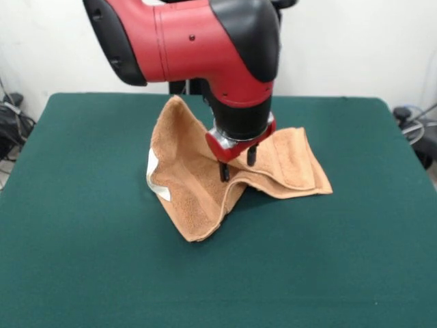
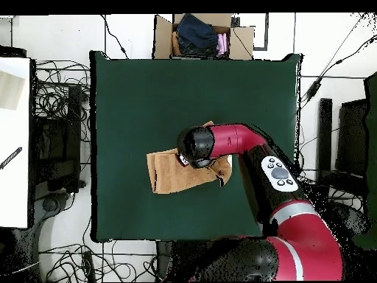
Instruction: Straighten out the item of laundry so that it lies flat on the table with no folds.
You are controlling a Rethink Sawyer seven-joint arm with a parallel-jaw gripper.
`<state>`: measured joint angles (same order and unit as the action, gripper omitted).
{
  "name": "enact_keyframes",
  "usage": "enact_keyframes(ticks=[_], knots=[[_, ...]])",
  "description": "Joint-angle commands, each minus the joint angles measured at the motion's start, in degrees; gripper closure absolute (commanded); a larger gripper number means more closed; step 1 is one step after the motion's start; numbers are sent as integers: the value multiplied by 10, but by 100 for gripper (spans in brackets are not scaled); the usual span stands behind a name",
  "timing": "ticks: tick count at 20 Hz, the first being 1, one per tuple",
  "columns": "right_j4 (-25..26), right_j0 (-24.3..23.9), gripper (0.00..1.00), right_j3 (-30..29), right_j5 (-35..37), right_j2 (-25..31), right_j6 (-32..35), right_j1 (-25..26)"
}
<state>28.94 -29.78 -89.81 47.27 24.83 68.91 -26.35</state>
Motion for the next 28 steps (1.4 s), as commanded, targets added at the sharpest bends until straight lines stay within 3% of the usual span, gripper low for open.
enact_keyframes(ticks=[1,8,9,28], knots=[[23,22,0,-39,-32,4,24,-8],[13,19,0,-37,-26,0,27,-8],[12,16,100,-37,-28,2,25,-7],[4,2,100,-52,-29,4,25,-14]])
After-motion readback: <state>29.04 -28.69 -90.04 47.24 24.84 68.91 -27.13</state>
